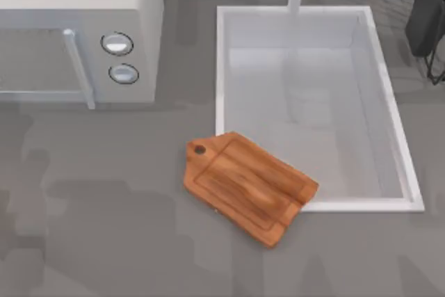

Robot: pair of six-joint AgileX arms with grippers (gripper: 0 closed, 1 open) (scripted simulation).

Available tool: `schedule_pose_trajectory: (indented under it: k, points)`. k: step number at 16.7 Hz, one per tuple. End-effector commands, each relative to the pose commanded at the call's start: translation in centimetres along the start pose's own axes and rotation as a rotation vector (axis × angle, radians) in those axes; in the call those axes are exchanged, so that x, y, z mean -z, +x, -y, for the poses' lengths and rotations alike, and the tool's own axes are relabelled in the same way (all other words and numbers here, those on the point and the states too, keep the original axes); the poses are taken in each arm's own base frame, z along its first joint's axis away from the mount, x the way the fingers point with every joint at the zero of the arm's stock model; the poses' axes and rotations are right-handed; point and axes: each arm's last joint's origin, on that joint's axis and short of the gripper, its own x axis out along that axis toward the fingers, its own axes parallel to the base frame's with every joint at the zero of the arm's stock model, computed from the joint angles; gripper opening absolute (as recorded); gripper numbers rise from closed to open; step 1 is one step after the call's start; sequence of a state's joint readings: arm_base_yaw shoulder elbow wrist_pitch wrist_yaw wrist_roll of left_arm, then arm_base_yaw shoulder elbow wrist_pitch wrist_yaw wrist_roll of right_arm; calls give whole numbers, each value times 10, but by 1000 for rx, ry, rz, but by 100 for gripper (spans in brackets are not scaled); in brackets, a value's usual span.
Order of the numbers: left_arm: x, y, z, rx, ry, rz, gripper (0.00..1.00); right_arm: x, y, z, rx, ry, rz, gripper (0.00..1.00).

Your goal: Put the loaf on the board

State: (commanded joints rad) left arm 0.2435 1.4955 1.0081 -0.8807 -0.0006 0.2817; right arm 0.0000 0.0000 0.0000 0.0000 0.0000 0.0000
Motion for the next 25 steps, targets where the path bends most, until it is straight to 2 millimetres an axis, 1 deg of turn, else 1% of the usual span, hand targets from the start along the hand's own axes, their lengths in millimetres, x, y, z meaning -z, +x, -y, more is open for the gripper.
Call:
schedule_pose_trajectory:
  k: [2,4,7,12,14,18,20,21,24,25]
  points:
    - [-15,12,-11,25,3,-93,100,0,0,0,0,0,0,100]
    - [-25,22,-18,45,5,-159,100,0,0,0,0,0,0,100]
    - [-31,28,-24,57,6,-195,100,0,0,0,0,0,0,100]
    - [-31,29,-22,57,9,-194,100,0,0,0,0,0,0,100]
    - [-29,40,-22,58,6,-198,100,0,0,0,0,0,0,100]
    - [-24,79,-21,54,6,-185,100,0,0,0,0,0,0,100]
    - [-19,93,-20,56,6,-192,100,0,0,0,0,0,0,100]
    - [-18,96,-20,57,6,-195,100,0,0,0,0,0,0,100]
    - [-18,96,-20,57,6,-195,100,0,0,0,0,0,0,100]
    - [-18,96,-20,57,6,-195,92,0,0,0,0,0,0,100]
